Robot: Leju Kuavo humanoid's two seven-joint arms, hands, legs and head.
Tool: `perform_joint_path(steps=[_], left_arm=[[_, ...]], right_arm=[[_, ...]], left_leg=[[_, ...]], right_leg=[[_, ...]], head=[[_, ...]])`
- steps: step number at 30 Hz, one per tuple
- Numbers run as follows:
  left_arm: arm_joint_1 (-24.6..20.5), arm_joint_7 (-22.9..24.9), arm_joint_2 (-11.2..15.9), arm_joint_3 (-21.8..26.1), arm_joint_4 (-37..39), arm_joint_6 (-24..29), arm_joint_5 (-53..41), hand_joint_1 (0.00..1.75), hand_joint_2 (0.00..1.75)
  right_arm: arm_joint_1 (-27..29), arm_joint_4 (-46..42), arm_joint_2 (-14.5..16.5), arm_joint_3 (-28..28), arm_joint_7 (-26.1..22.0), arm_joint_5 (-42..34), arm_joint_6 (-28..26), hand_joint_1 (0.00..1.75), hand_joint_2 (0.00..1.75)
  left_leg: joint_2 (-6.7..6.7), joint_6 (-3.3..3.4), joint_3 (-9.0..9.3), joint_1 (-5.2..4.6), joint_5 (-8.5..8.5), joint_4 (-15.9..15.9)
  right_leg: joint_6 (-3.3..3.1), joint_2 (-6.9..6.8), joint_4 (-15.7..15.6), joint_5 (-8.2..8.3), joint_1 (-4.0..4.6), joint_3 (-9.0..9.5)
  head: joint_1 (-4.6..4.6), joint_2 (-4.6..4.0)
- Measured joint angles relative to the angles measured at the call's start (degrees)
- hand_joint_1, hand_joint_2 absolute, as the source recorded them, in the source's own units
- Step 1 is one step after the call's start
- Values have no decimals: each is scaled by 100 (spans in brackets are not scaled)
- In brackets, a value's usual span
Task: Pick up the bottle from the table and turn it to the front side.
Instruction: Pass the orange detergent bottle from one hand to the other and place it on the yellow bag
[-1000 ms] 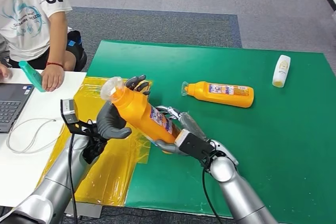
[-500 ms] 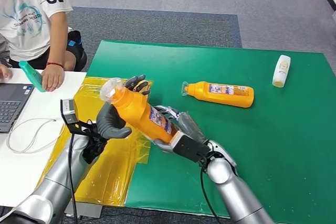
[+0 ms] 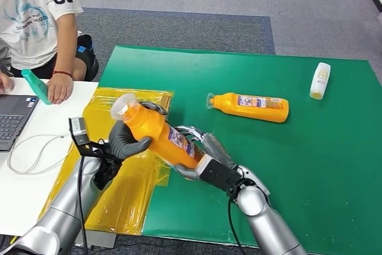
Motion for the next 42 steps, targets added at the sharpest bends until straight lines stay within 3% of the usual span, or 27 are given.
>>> perform_joint_path(steps=[8, 22, 23, 26, 27, 42], left_arm=[[383, -105, -14, 28, -598, 532, -458, 175, 175], [566, -115, -48, 68, -898, 617, -563, 175, 175], [574, -116, -50, 70, -912, 617, -566, 175, 175], [597, -132, -54, 75, -956, 621, -605, 175, 175], [601, -144, -54, 75, -963, 626, -632, 175, 175], [813, -161, 66, 75, -1168, 793, -1017, 175, 175]], right_arm=[[185, -188, -7, -185, -92, -379, 321, 175, 175], [239, -303, -7, -240, -98, -477, 441, 175, 175], [242, -309, -7, -242, -98, -483, 444, 139, 175], [249, -319, -7, -246, -93, -514, 466, 8, 175], [247, -319, -7, -249, -90, -527, 476, 0, 175], [120, -307, -7, -486, -98, -810, 530, 0, 175]], left_leg=[[0, 1, -3, 0, -1, 0], [0, 0, -3, 0, -1, 0], [0, 1, -3, 0, -1, 0], [0, 1, -3, 0, -1, 0], [0, 1, -3, 0, -1, 0], [2, 0, -4, 0, 0, 0]], right_leg=[[0, 0, 0, 0, 0, -2], [0, 0, 0, 0, 0, -2], [0, 0, 0, 0, 0, -2], [0, 0, 0, 0, 0, -2], [0, 0, 0, 0, 0, -2], [0, 3, -1, 0, 0, -7]], head=[[-1, 2], [-1, -1], [-1, -1], [0, 0], [0, 0], [1, 0]])
